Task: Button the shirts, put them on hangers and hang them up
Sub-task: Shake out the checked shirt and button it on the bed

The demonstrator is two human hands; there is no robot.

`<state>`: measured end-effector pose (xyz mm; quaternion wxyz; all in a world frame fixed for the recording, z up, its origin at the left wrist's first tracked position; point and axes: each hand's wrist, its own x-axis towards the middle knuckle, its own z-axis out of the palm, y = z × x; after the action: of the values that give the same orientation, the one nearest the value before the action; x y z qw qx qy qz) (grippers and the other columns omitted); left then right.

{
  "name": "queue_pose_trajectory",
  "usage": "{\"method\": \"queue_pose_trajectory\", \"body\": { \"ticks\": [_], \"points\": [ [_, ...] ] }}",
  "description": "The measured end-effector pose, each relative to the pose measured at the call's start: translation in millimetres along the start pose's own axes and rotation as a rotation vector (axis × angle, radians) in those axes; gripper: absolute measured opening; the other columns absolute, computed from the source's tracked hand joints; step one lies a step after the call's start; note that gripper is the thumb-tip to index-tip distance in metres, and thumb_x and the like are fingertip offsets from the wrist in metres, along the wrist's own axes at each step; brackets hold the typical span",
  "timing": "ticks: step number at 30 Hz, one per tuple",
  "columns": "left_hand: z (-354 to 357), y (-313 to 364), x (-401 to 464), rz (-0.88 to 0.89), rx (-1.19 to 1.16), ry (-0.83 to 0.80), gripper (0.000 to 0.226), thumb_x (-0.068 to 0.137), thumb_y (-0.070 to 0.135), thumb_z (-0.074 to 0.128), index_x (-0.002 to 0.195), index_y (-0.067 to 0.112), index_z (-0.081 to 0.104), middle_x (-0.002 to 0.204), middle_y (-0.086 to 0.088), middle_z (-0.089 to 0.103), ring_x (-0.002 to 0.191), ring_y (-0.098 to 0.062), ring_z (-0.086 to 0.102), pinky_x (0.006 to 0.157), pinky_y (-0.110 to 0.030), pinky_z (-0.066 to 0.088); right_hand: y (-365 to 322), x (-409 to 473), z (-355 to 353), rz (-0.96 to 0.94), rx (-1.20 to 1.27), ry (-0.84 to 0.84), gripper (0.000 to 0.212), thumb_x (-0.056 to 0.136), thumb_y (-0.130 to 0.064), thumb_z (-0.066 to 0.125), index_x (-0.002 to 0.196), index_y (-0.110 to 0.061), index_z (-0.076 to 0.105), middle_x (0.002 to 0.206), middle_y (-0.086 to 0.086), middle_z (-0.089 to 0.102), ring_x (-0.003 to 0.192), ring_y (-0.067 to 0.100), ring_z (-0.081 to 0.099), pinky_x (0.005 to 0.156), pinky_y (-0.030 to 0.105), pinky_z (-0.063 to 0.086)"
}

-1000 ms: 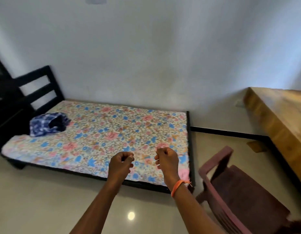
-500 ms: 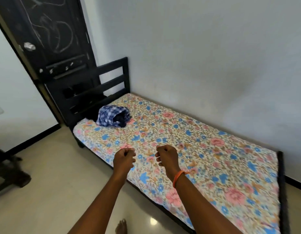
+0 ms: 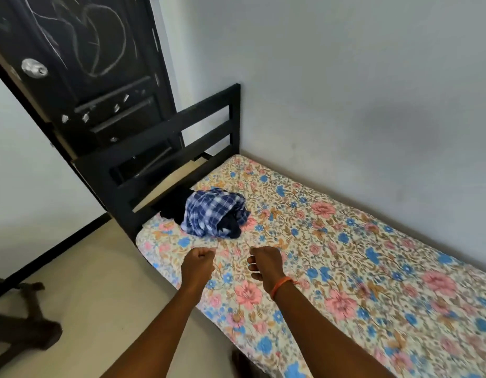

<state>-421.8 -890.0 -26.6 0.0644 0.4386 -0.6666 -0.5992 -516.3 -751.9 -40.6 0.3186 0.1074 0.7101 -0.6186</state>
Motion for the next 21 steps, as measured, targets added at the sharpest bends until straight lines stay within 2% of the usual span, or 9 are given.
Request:
{"method": "queue_pose_trajectory", "body": {
  "ticks": [3, 6, 9, 12, 14, 16, 17, 20, 21],
  "points": [
    [-7, 4, 92, -0.073, 0.021, 0.007, 0.015, 0.097, 0.023, 0.058, 0.101, 0.009, 0.063, 0.087, -0.008, 0.065, 0.080, -0.029, 0.063, 0.072, -0.043, 0.055, -16, 94, 52, 0.068, -0.025, -0.027, 0.024, 0.097, -0.010, 0.058, 0.075, -0.007, 0.050, 0.068, 0.013, 0.055, 0.051, 0.021, 0.044, 0.047, 0.026, 0.034],
    [-13, 6, 183, -0.162, 0.007, 0.047, 0.018, 0.096, 0.024, 0.059, 0.104, 0.009, 0.063, 0.095, -0.010, 0.066, 0.080, -0.024, 0.064, 0.068, -0.035, 0.053, -20, 194, 102, 0.158, -0.048, -0.037, 0.025, 0.098, -0.013, 0.058, 0.074, -0.008, 0.054, 0.069, 0.012, 0.054, 0.052, 0.021, 0.044, 0.047, 0.026, 0.036],
    [-14, 5, 276, -0.240, 0.028, 0.043, 0.020, 0.095, 0.025, 0.061, 0.105, 0.009, 0.063, 0.088, -0.008, 0.065, 0.075, -0.022, 0.063, 0.064, -0.033, 0.052, -17, 296, 151, 0.263, -0.093, -0.026, 0.029, 0.100, -0.015, 0.056, 0.072, -0.011, 0.054, 0.069, 0.009, 0.053, 0.062, 0.024, 0.050, 0.059, 0.033, 0.045],
    [-13, 5, 355, -0.297, 0.035, 0.016, 0.017, 0.096, 0.025, 0.060, 0.105, 0.012, 0.062, 0.089, -0.006, 0.066, 0.074, -0.019, 0.065, 0.068, -0.035, 0.053, -4, 385, 189, 0.339, -0.121, 0.051, 0.039, 0.096, -0.023, 0.061, 0.063, -0.008, 0.047, 0.065, 0.010, 0.047, 0.062, 0.025, 0.047, 0.065, 0.039, 0.045],
    [-9, 1, 405, -0.325, 0.027, 0.010, 0.012, 0.097, 0.023, 0.059, 0.104, 0.014, 0.062, 0.091, -0.004, 0.066, 0.076, -0.020, 0.065, 0.068, -0.035, 0.053, 29, 457, 214, 0.365, -0.140, 0.101, 0.035, 0.089, -0.033, 0.068, 0.083, -0.001, 0.055, 0.081, 0.015, 0.056, 0.071, 0.028, 0.055, 0.075, 0.041, 0.050],
    [-6, -3, 440, -0.347, 0.023, 0.008, 0.008, 0.097, 0.022, 0.058, 0.101, 0.016, 0.061, 0.093, -0.003, 0.066, 0.078, -0.021, 0.064, 0.066, -0.033, 0.053, 40, 497, 231, 0.403, -0.164, 0.214, 0.068, 0.082, -0.044, 0.073, 0.125, 0.002, 0.047, 0.118, 0.020, 0.054, 0.104, 0.037, 0.058, 0.089, 0.051, 0.053],
    [-4, -6, 455, -0.357, 0.031, 0.002, 0.007, 0.097, 0.022, 0.058, 0.100, 0.016, 0.061, 0.093, -0.003, 0.066, 0.078, -0.020, 0.064, 0.065, -0.032, 0.052, 31, 501, 239, 0.383, -0.154, 0.249, 0.071, 0.083, -0.042, 0.074, 0.130, 0.002, 0.044, 0.122, 0.019, 0.052, 0.108, 0.038, 0.057, 0.090, 0.052, 0.053],
    [0, -20, 483, -0.382, 0.066, -0.037, 0.009, 0.097, 0.016, 0.056, 0.102, 0.015, 0.063, 0.092, -0.003, 0.066, 0.078, -0.020, 0.064, 0.062, -0.030, 0.049, 5, 506, 252, 0.284, -0.152, 0.301, 0.022, 0.091, -0.018, 0.067, 0.091, -0.003, 0.051, 0.083, 0.009, 0.053, 0.073, 0.027, 0.053, 0.073, 0.039, 0.048],
    [0, -23, 488, -0.388, 0.081, -0.050, 0.010, 0.097, 0.014, 0.055, 0.102, 0.015, 0.064, 0.093, -0.003, 0.067, 0.078, -0.019, 0.064, 0.059, -0.029, 0.049, 4, 511, 253, 0.268, -0.166, 0.328, 0.021, 0.092, -0.014, 0.065, 0.083, -0.005, 0.049, 0.073, 0.006, 0.049, 0.064, 0.022, 0.046, 0.069, 0.037, 0.044]
  ]
}}
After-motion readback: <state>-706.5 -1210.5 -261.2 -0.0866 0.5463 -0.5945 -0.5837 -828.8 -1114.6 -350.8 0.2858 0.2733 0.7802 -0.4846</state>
